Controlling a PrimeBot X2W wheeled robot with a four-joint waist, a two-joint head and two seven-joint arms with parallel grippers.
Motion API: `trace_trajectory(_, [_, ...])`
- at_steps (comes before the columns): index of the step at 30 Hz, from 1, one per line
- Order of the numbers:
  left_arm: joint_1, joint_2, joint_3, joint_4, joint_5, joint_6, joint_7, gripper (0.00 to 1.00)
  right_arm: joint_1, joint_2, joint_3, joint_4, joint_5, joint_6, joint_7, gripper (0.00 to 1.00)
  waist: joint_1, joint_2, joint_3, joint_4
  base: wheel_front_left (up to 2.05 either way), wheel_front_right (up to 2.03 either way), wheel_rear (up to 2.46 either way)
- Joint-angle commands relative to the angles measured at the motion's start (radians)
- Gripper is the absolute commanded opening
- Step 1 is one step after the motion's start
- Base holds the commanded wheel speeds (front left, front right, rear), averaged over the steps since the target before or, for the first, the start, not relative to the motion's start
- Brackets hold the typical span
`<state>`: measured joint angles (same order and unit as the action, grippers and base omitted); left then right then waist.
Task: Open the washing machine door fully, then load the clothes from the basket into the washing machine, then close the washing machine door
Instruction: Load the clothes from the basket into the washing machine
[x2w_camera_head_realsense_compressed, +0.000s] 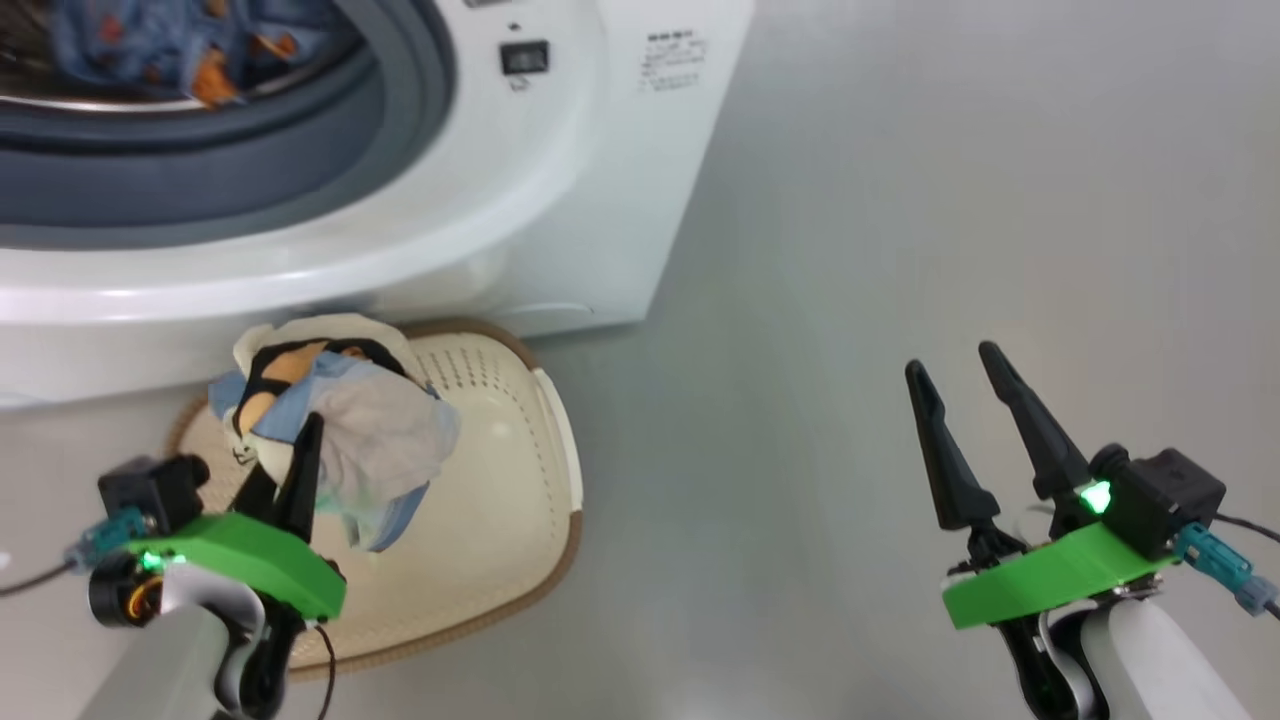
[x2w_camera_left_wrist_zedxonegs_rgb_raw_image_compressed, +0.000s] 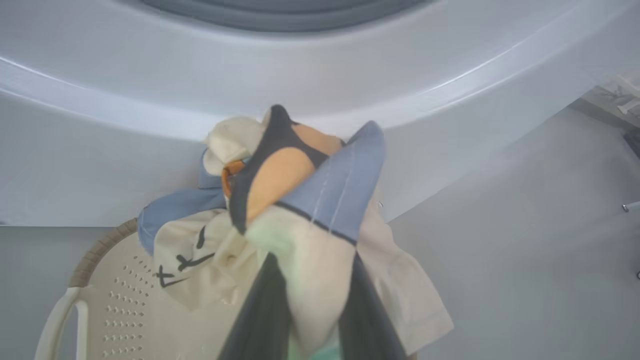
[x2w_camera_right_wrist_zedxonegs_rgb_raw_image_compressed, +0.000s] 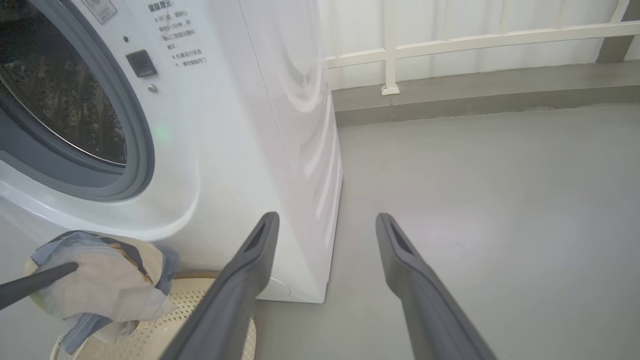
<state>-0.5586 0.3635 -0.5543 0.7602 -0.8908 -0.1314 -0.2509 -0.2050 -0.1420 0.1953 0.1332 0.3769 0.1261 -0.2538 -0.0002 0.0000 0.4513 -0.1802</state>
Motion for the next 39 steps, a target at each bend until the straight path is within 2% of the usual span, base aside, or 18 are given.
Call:
trace_trajectory(1, [0.042,0.015,0.085,-0.048,0.062,0.001,-0.011,0.0,0.035,-0.022,0.018,-0.015,0.003,0.005,-0.008,1.0,0.0002,0.0,-0.102,0.066,0.0,0.0,0.0])
trace_trajectory(6, [0.127,-0.023,0.221,-0.128,0.205,0.001,-0.011,0.0,0.063,-0.037,0.019,-0.005,0.009,0.005,-0.008,1.0,0.0002,0.0,-0.164,0.085,0.0,0.0,0.0])
trace_trajectory(18, [0.296,-0.104,0.447,-0.325,0.452,0.001,-0.011,0.0,0.133,-0.056,0.006,0.011,0.021,0.005,-0.008,1.0,0.0002,0.0,-0.277,0.117,0.0,0.0,0.0])
trace_trajectory(31, [0.481,-0.181,0.592,-0.567,0.605,0.001,-0.011,0.0,0.204,-0.066,-0.017,0.004,0.023,0.005,-0.008,1.0,0.0002,0.0,-0.344,0.152,0.0,0.0,0.0])
trace_trajectory(39, [0.541,-0.211,0.622,-0.641,0.638,0.001,-0.011,0.0,0.215,-0.066,-0.024,-0.005,0.021,0.005,-0.008,1.0,0.0002,0.0,-0.34,0.166,0.0,0.0,0.0])
